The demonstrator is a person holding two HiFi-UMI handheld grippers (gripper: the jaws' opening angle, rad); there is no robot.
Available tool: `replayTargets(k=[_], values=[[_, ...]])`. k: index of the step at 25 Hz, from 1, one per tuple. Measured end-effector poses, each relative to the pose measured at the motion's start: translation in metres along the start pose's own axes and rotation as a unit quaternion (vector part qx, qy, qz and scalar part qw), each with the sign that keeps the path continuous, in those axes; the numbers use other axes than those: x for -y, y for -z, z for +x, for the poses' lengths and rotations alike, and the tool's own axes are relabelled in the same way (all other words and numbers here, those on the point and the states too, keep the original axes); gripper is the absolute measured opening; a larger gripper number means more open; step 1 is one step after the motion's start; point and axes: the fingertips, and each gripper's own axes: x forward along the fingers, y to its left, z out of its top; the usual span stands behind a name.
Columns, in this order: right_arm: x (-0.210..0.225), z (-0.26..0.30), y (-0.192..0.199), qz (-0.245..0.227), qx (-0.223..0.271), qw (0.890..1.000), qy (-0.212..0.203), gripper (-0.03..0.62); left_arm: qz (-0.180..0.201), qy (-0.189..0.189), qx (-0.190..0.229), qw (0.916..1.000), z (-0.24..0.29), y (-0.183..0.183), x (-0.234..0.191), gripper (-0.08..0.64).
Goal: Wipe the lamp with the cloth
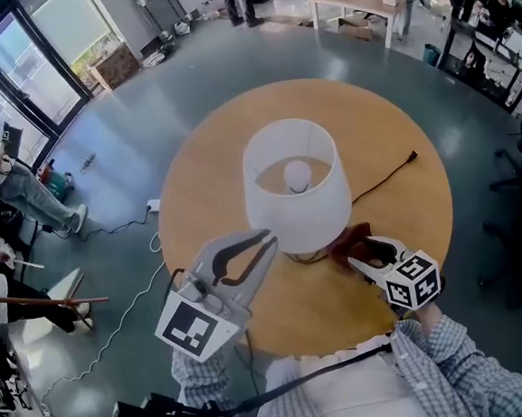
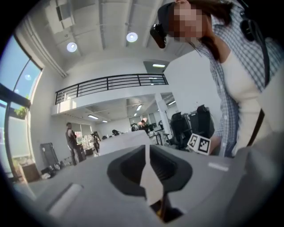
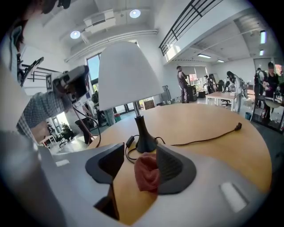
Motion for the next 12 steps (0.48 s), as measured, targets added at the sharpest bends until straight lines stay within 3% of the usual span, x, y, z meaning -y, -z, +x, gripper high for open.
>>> replayTargets(k=[2,6,12], values=[[-0.006,-0.006,-0.007,0.01,0.017,1.0,0.004,0.163,-0.032,0.008,-0.006,0.9994,-0.003,0.018,0.011,0.006],[-0.017,-0.012,-0.008,-0.002,0.031,0.999,0.022,0.006,-0.095,0.018,-0.008,0.9952,-0.002,0.054,0.039,0.005],[-0.042,-0.007,0.003,0.0,0.036,0.999,0.015,0.005,-0.155,0.037,-0.019,0.987,-0.002,0.107,0.089,0.005]])
